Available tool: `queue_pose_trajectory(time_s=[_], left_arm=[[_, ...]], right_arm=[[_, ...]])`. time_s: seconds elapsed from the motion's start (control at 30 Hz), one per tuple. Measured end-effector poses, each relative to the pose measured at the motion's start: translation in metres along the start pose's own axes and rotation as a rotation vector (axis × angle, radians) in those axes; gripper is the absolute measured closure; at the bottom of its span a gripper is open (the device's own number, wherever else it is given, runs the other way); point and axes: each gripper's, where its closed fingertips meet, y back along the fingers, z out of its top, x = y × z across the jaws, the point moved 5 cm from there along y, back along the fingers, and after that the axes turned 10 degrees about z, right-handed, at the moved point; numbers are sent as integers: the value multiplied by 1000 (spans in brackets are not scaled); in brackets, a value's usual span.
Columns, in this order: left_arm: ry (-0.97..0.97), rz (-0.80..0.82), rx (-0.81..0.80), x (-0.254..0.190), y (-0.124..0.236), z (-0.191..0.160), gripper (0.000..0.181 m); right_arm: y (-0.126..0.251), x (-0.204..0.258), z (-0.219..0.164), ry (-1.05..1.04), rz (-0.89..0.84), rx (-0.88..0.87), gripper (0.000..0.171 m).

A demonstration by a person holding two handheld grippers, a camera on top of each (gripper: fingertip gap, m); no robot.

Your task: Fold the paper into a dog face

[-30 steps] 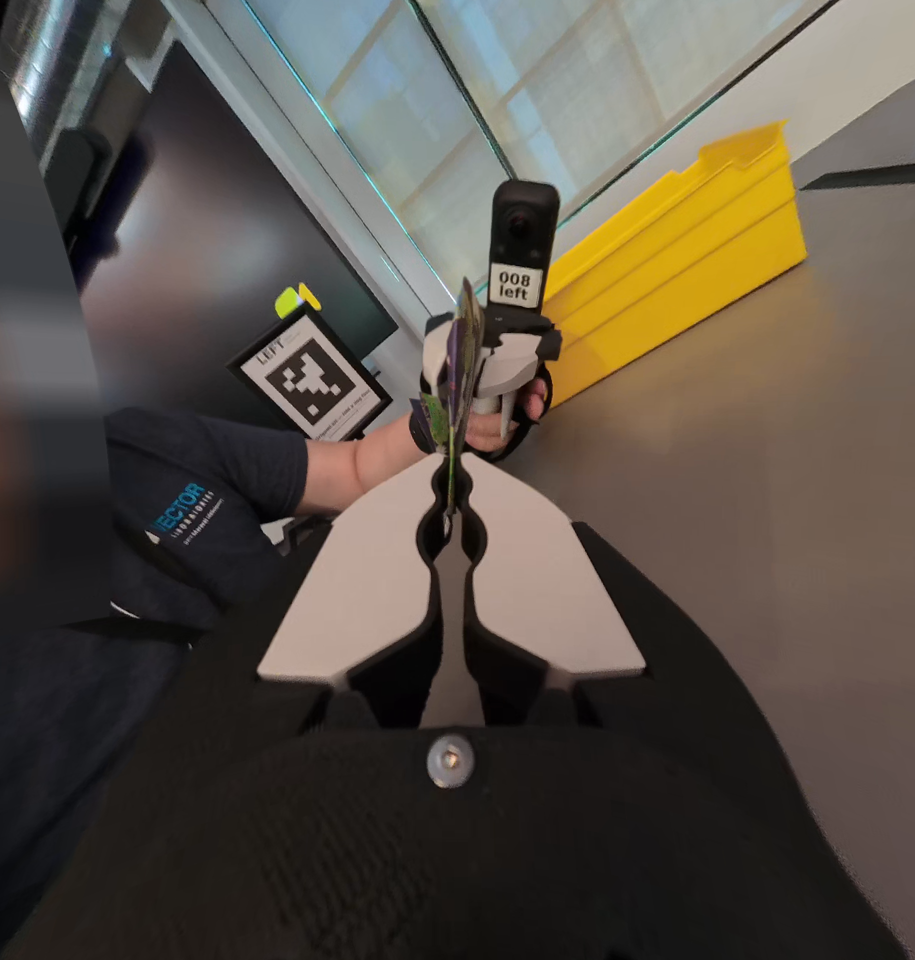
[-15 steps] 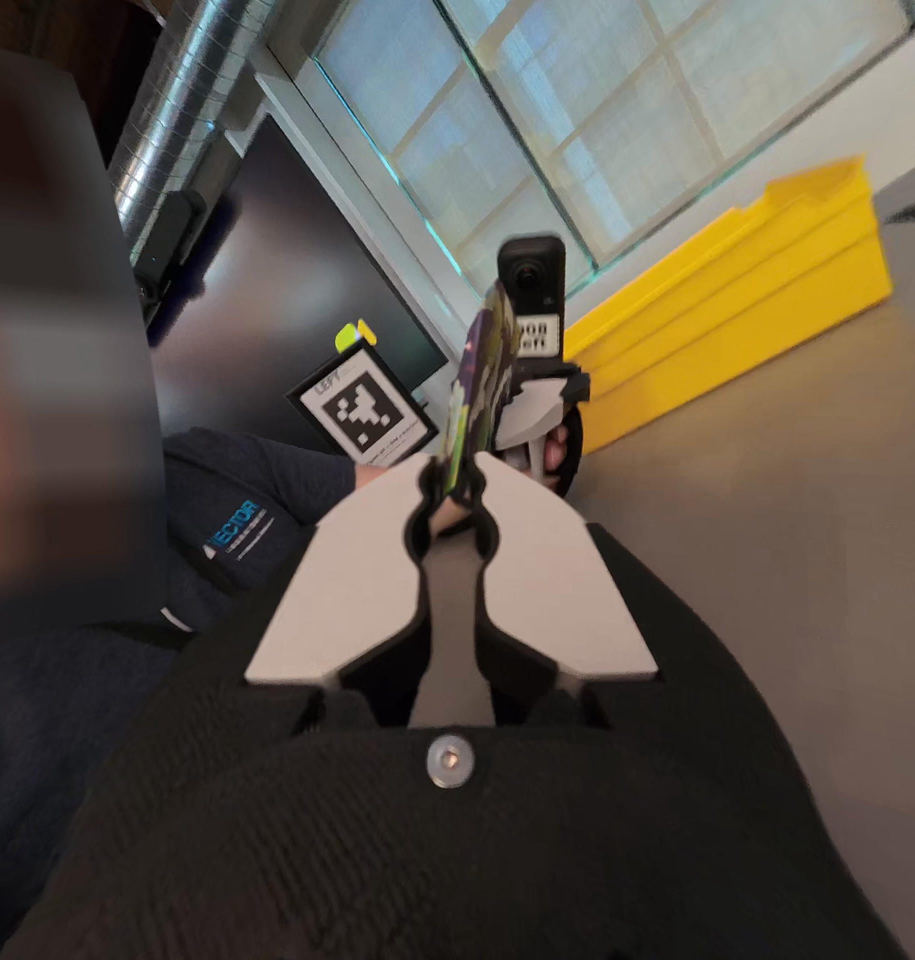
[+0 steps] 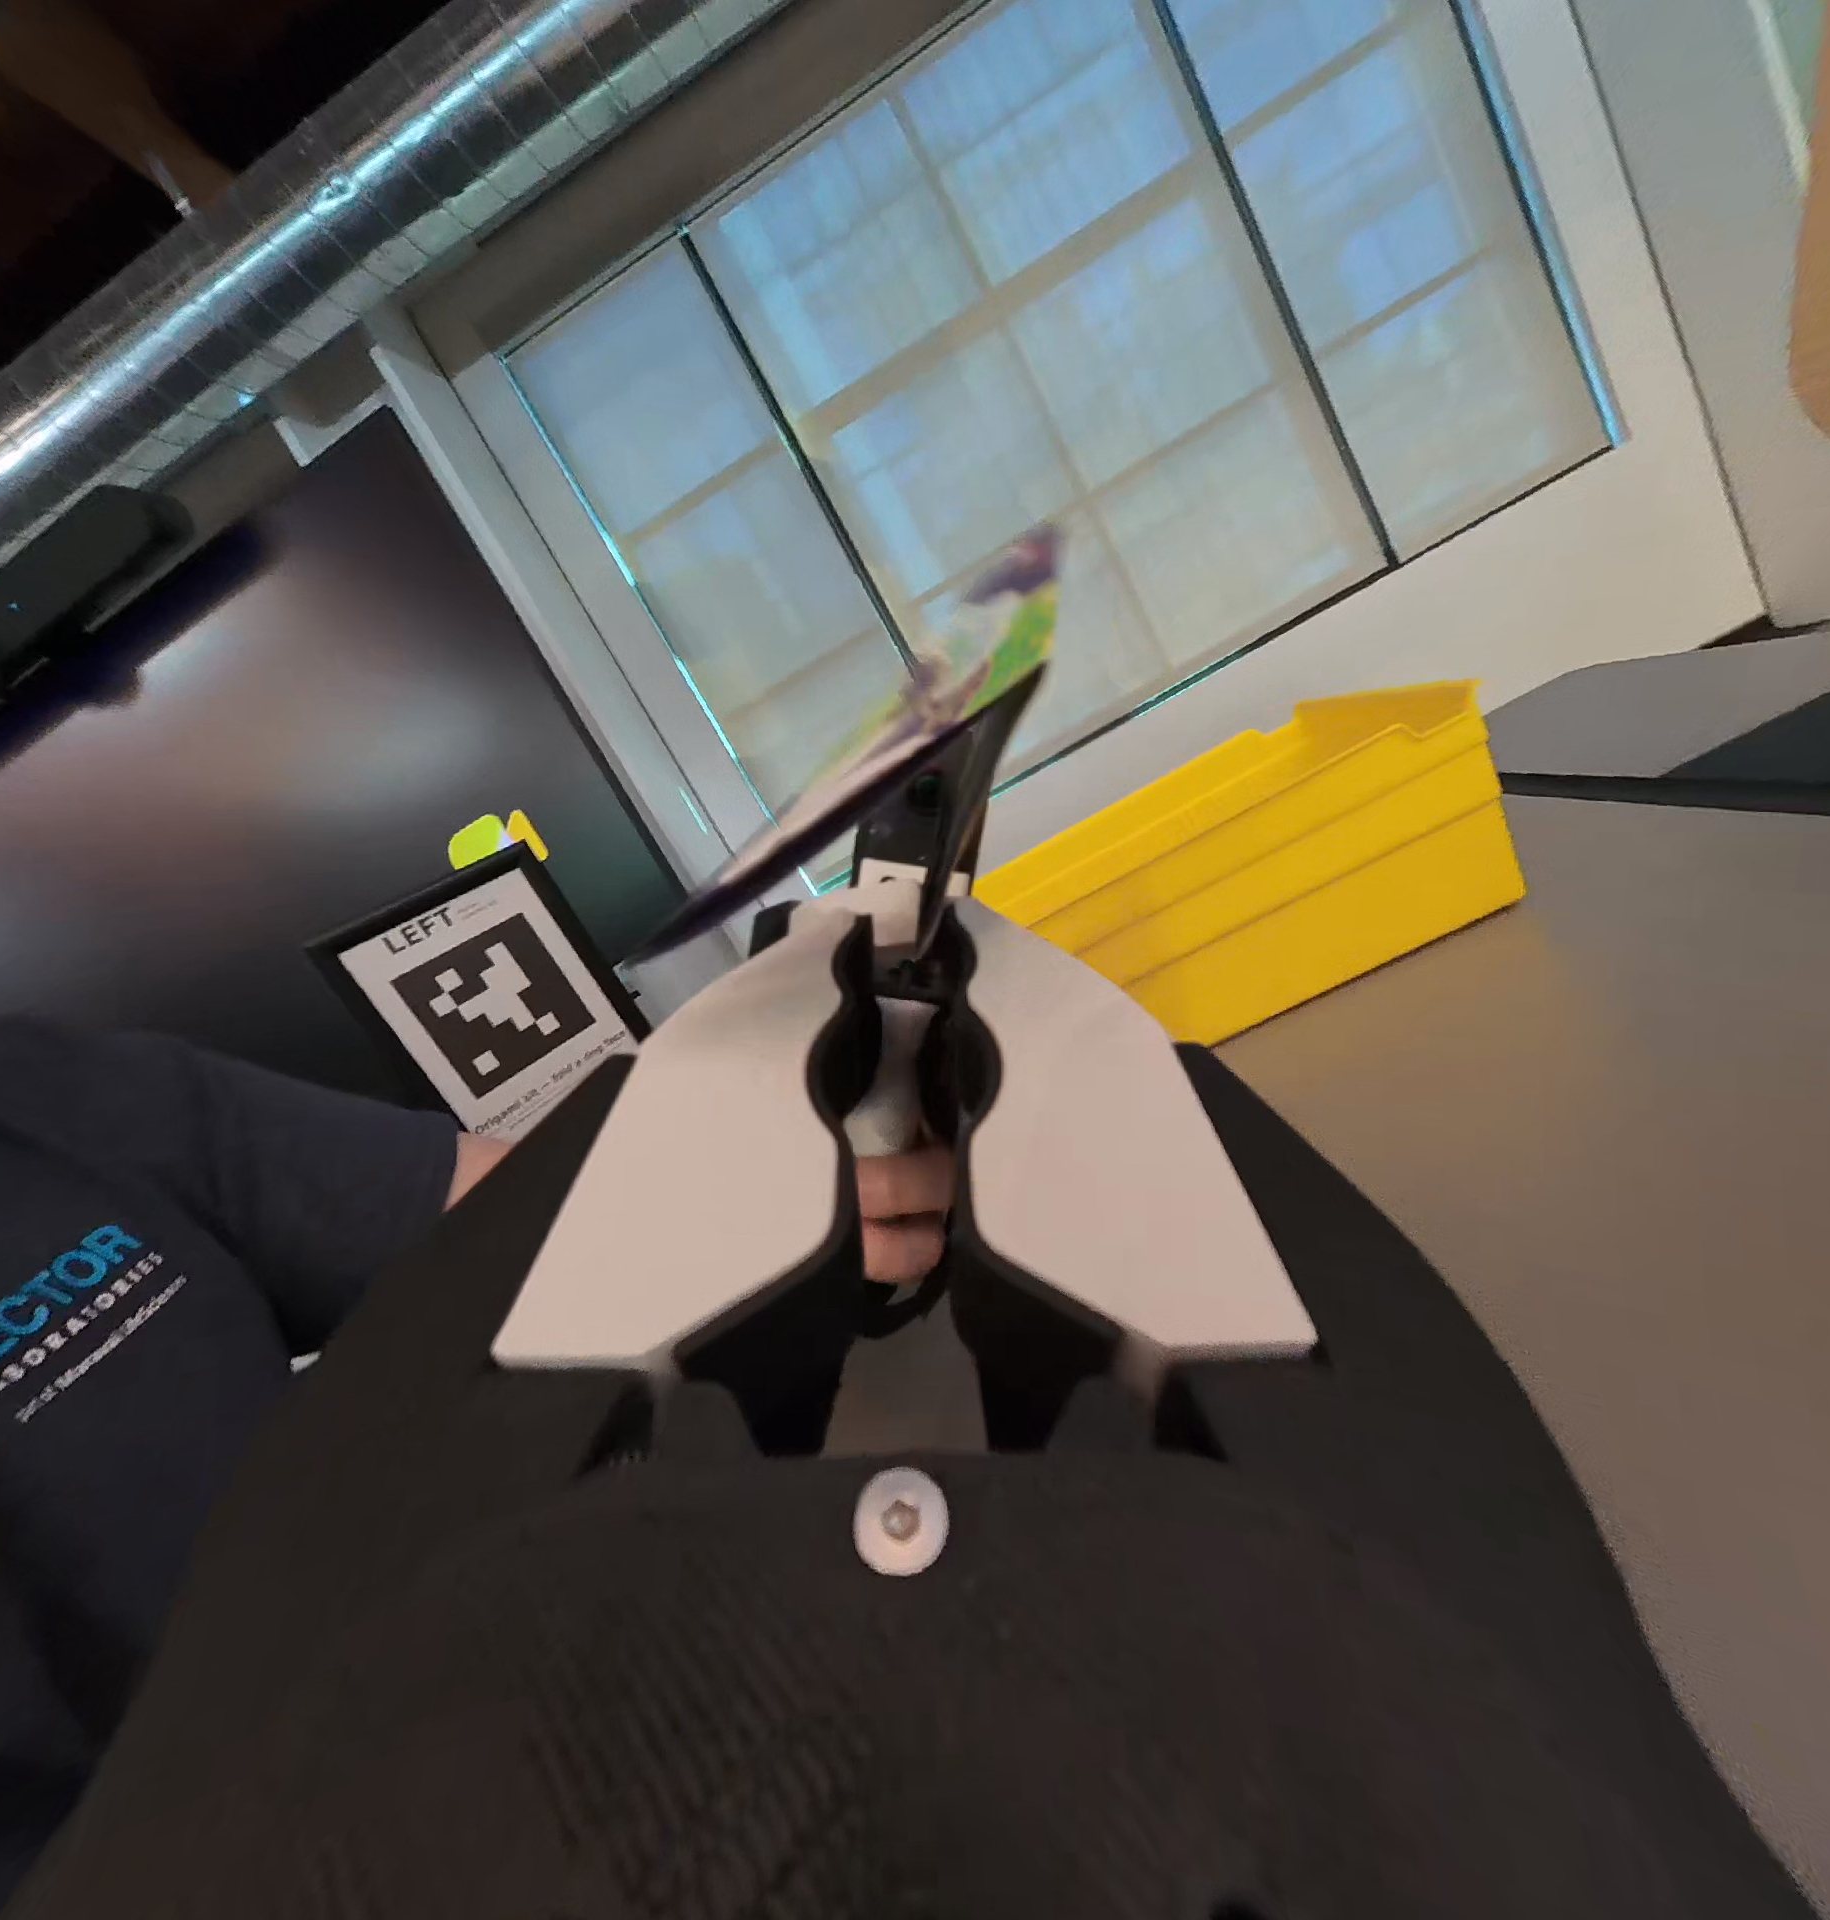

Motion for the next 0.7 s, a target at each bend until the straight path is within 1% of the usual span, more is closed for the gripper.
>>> queue_pose_trajectory(time_s=[0.07, 0.1, 0.23, 0.27, 0.3, 0.47, 0.53, 0.6, 0.67, 0.7], left_arm=[[-6, -10, 8, -1, 0, -2, 181], [-13, -8, 17, -2, -1, -3, 180], [-31, -8, 2, -4, 0, -1, 180], [-17, -9, -10, -4, 2, 1, 180], [-8, -7, -11, -2, 4, 2, 181], [-2, -26, -3, -3, 6, 3, 180], [-6, -33, -3, -3, 9, 5, 181], [-2, -40, -3, -2, 13, 8, 181], [-1, -44, 12, 0, 15, 9, 181], [-3, -49, 26, 0, 15, 8, 180]], right_arm=[[3, -1, 0, -15, -8, -40, 169], [5, -1, -1, -20, -8, -49, 171], [6, 1, 0, -68, 45, -98, 165], [8, -1, 0, -67, 25, -106, 167], [11, -2, 1, -52, 0, -105, 170], [9, 3, 1, 22, 3, -42, 169], [13, 0, -2, -8, 37, 60, 147], [25, 0, -5, -5, 105, 212, 142], [41, -2, 8, 53, 85, 232, 124], [48, -2, 18, 69, 73, 189, 120]])
